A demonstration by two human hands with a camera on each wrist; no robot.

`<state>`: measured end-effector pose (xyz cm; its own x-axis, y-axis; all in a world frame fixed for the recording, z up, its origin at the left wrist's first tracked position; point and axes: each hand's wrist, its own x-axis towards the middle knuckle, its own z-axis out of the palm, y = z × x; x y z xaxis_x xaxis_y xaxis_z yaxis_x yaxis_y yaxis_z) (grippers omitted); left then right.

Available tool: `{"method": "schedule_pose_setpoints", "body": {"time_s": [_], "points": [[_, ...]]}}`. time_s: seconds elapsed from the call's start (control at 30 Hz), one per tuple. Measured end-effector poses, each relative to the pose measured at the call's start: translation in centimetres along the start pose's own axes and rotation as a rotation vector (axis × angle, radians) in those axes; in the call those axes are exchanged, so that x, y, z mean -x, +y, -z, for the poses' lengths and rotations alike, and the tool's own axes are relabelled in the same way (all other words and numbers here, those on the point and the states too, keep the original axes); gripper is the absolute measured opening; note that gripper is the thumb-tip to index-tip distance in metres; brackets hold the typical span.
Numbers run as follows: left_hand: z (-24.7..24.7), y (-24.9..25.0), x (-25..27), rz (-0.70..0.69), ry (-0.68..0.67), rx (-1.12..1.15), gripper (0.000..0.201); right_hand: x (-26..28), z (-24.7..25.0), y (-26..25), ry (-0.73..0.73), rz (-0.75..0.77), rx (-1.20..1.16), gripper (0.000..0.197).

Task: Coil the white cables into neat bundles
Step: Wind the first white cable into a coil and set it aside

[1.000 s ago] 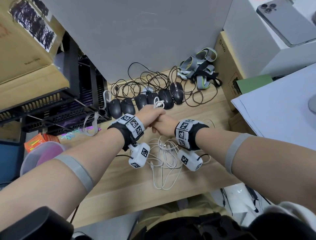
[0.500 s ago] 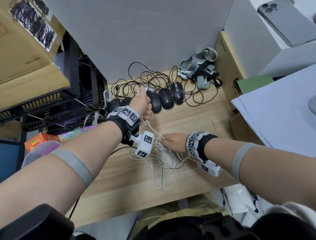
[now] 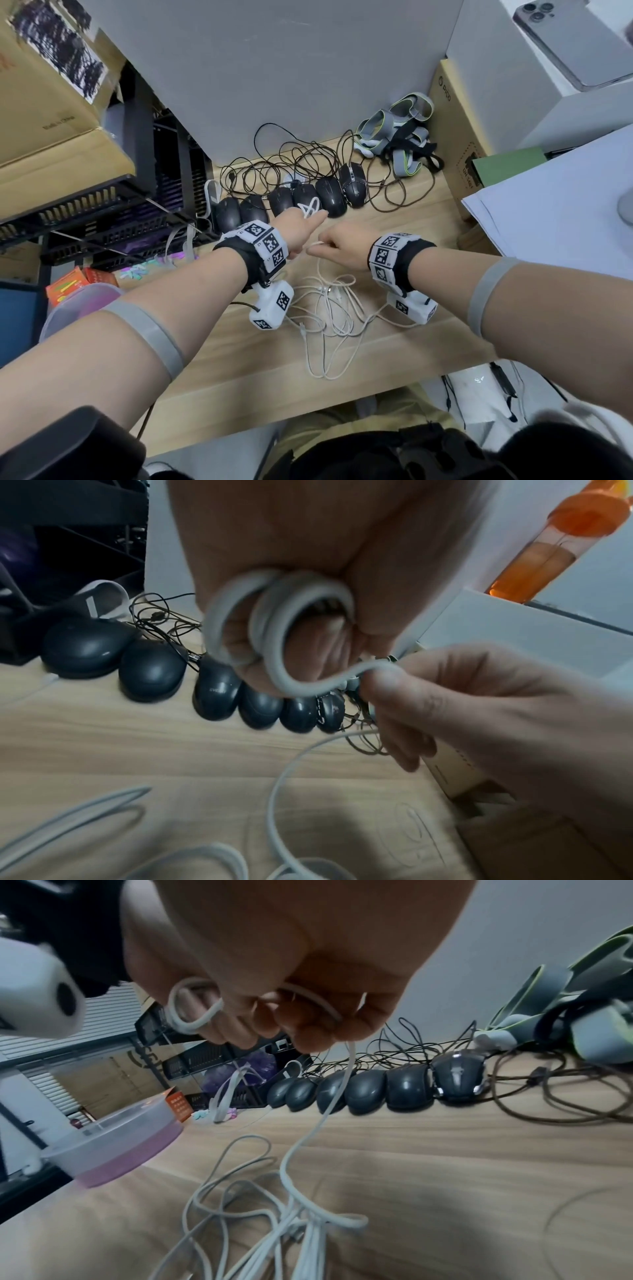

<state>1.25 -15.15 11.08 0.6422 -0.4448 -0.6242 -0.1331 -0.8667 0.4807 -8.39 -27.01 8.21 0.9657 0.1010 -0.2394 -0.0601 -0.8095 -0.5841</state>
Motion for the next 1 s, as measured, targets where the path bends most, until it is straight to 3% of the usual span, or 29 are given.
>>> {"method": "schedule_pose_setpoints", "body": {"time_s": [0.1,0.2,0.3,0.5,0.67,0.8,1.0], "points": [[-0.2,-0.7,0.0,-0.056,-0.060,-0.063,0.073,0.1,0.8,0.9,0.121,-0.028,0.129,0.052],[-0.5,-1.1,-0.2,-0.094,-0.125,0.024,0.070,-0.3,1.0,0.8,0.100,-0.110,0.108,0.059],[-0.5,-0.7,0.0,-0.116,-0.089,-0.016,0.062,-0.8,0.7,0.8,0.086,-0.134,-0.027,0.057],[0.0,-0.9,0.4,-0.115,-0.077,0.014,0.081,-1.0,0.8,0.0,-0.018,-0.079,-0.156,0.050],[0.4,-0.8,0.5,0.003,-0.095,0.320,0.059,-0.8,1.3,0.6,-0.062,-0.052,-0.174,0.028],[0.3,-1.3,0.4,-0.007,-0.158,0.252,0.056,-0.5,1.5,1.9,-0.063,-0.087,-0.207,0.022],[-0.1,-0.9,0.8,-0.050,-0.247,0.311,0.050,-0.9,0.8,2.0,0.067,-0.075,-0.253,0.025]]}}
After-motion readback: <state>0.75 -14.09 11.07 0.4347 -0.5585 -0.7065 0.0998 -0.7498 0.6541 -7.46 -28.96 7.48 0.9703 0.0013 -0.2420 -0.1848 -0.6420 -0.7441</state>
